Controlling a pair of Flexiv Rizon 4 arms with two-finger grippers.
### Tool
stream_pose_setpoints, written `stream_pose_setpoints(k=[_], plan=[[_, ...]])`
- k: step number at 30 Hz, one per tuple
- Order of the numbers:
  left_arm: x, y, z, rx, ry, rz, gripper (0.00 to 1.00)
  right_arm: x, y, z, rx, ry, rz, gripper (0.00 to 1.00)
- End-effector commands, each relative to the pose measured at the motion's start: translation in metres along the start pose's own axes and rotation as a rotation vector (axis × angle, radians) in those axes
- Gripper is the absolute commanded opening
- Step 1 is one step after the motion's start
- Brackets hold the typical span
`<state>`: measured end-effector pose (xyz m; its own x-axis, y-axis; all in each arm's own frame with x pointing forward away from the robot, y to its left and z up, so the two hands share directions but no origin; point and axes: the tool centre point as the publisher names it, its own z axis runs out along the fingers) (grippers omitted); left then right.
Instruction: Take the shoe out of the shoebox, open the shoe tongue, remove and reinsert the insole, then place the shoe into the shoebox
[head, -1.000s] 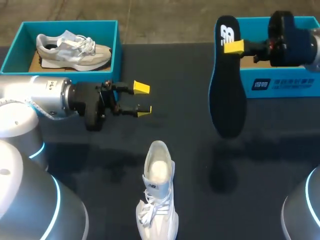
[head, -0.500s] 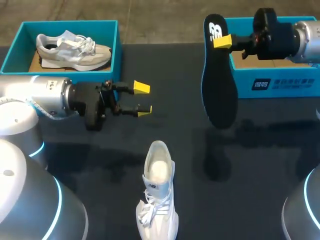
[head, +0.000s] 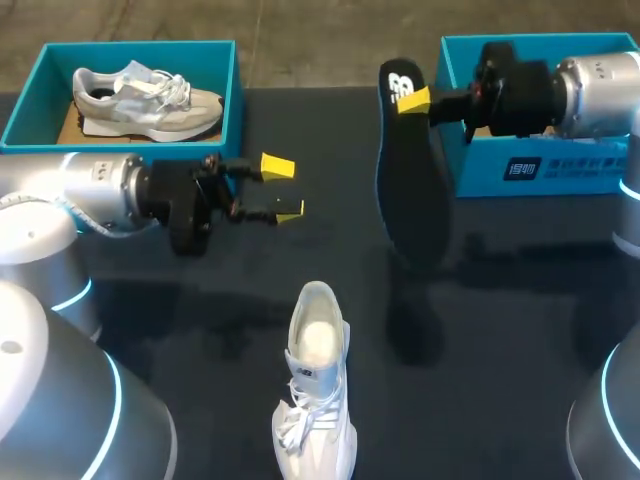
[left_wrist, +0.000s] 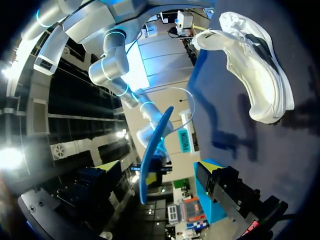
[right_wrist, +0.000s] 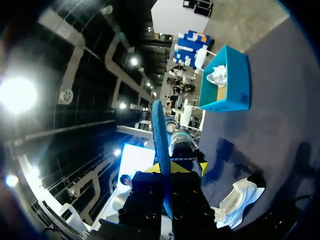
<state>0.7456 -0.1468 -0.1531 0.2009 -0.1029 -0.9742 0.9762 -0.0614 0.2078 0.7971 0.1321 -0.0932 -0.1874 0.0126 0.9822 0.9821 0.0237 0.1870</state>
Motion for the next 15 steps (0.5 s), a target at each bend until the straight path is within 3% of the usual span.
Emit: stream_pose_setpoints(k=[1,15], plan=[[0.0009,0.0052,0.0056,-0.014,-0.021,0.001,1.00,-0.0095,0.0062,0.0130,-0.010,0.009,0.024,0.00],[0.0024,0.0107,0.0127,-0.043,-0.015,-0.004,1.00,-0.0136,0.0086,0.0173,0.000,0.020,0.040,0.00]])
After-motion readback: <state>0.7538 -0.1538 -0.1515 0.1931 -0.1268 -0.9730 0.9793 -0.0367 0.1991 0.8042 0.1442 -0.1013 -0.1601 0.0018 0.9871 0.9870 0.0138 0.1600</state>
